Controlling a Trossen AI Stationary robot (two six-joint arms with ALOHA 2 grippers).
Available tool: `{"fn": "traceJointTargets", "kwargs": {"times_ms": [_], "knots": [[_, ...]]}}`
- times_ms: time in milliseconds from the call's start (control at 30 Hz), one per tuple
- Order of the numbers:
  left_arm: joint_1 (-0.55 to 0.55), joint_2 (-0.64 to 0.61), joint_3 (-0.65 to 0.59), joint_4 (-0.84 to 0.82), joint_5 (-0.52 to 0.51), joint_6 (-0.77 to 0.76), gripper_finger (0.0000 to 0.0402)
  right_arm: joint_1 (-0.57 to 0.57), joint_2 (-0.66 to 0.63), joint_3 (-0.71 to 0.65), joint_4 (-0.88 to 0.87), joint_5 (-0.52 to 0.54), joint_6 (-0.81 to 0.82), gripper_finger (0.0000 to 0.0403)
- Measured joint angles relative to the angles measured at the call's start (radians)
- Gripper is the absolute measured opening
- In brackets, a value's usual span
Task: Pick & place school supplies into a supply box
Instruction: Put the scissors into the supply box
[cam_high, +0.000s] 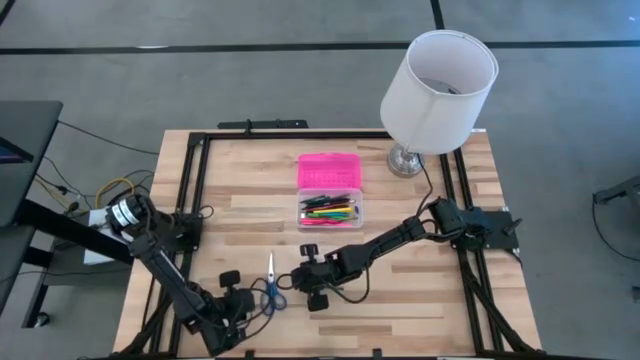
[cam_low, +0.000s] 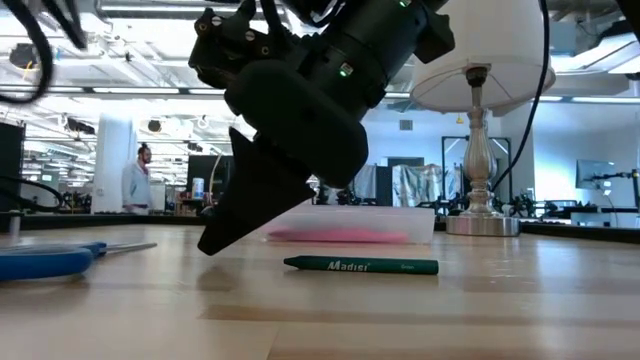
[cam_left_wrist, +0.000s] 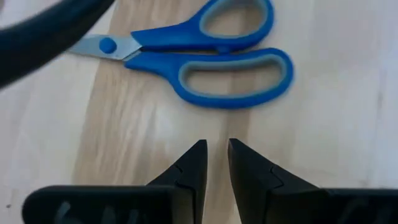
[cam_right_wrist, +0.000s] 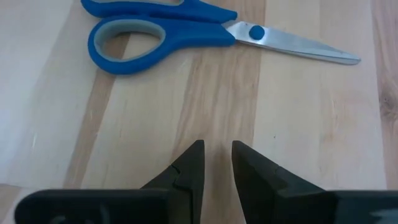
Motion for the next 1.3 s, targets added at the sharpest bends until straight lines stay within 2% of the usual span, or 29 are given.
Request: {"fn": "traceJointTargets", "kwargs": {"times_ms": [133, 600, 933, 1133, 1300], "knots": [[0.029, 0.001, -0.021, 0.012, 0.028, 0.01, 0.0061, 0.0, 0.0, 0.0, 0.001, 0.0, 0.0, 0.0075], [0.127, -0.002, -0.068, 0.191, 0.069, 0.219, 0.0061, 0.025, 0.0, 0.0, 0.0, -0.002, 0.0, 0.0075], [0.209, 0.01, -0.069, 0.28, 0.038, 0.368, 0.0061, 0.033, 0.0, 0.011, -0.031, 0.013, 0.004, 0.0075], [0.212, 0.01, -0.069, 0.275, 0.051, 0.371, 0.0061, 0.045, -0.021, 0.063, -0.182, 0.138, 0.087, 0.0075], [0.211, 0.01, -0.069, 0.313, 0.057, 0.388, 0.0061, 0.061, -0.035, 0.105, -0.192, 0.116, 0.166, 0.0075]]}}
